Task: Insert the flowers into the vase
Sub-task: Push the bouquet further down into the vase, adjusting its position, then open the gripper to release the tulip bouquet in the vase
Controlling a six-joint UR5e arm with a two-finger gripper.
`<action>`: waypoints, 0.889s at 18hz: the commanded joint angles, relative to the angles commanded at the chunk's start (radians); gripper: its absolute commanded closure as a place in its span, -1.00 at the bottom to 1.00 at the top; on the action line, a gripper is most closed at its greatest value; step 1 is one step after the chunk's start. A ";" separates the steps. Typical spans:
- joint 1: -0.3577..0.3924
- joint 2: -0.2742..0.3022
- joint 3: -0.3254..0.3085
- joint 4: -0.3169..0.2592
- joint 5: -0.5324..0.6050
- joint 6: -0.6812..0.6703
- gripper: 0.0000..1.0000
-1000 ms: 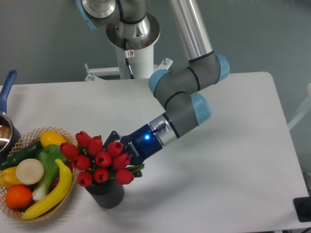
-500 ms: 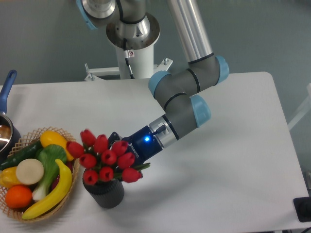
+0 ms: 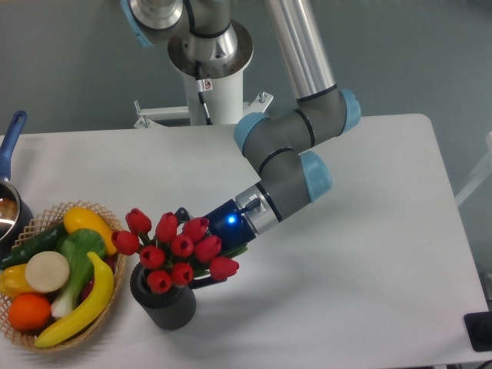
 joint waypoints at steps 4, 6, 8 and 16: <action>0.000 0.003 -0.002 0.002 0.000 0.003 -0.85; 0.000 0.006 -0.002 0.002 0.002 0.003 -0.91; -0.002 0.011 -0.012 0.003 0.002 0.003 -0.97; 0.012 0.087 -0.054 0.008 0.101 0.026 -1.00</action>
